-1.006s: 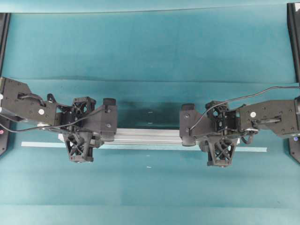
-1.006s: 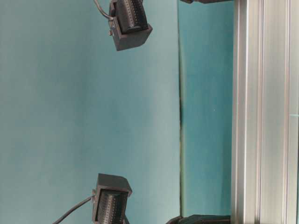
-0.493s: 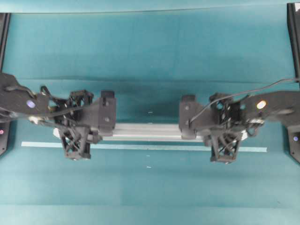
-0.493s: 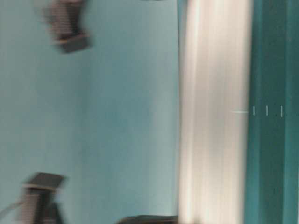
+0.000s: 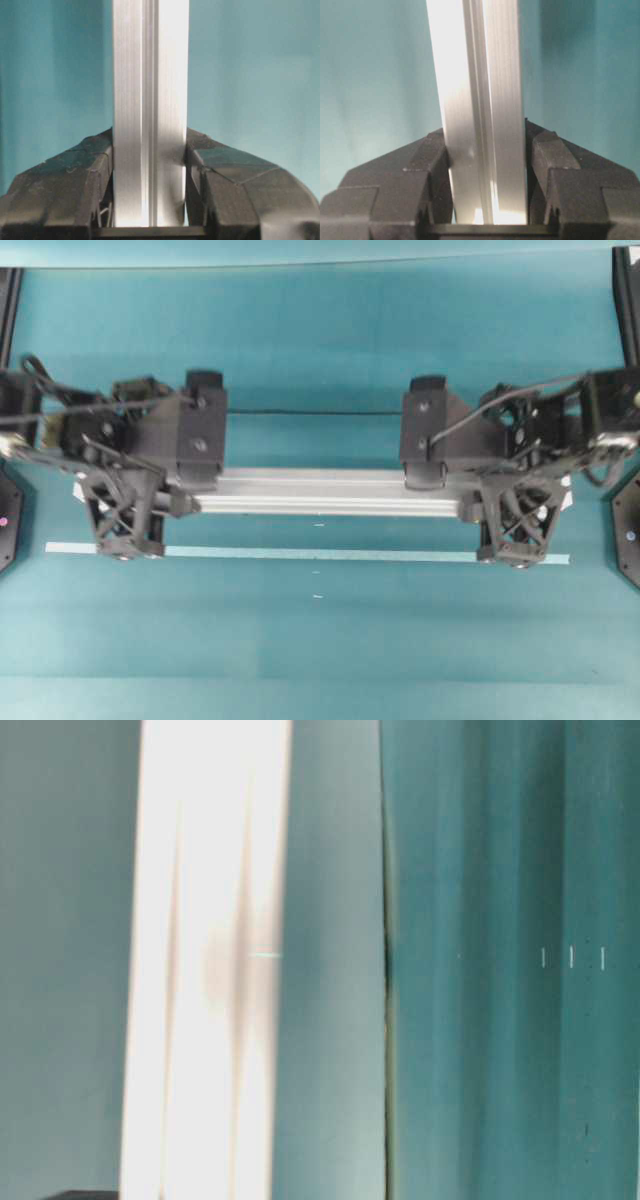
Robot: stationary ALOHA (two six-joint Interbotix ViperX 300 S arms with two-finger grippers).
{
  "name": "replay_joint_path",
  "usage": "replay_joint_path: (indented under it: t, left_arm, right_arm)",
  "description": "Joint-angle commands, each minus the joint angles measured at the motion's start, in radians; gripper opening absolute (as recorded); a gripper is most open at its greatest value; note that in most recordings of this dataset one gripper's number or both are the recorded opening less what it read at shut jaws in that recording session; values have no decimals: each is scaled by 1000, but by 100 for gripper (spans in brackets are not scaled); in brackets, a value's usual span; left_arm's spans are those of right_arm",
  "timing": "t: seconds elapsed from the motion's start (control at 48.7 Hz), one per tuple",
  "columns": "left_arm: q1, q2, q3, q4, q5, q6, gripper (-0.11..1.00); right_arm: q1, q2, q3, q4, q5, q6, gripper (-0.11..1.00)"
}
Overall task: Lift the metal rail with both hands.
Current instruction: 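Lift the rail upward with both grippers together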
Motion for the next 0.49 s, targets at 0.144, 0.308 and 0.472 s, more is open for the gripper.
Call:
replay_joint_path:
  t: [0.144, 0.308, 0.472]
  left_arm:
    - [-3, -12, -167, 5, 118, 2, 28]
    - [-2, 2, -249, 5, 192, 2, 28]
    - [-2, 26, -353, 5, 313, -2, 28]
  right_arm:
    - [-8, -11, -178, 3, 155, 40, 37]
    - [-8, -5, -285, 3, 245, 55, 37]
    - [-8, 8, -391, 3, 296, 89, 37]
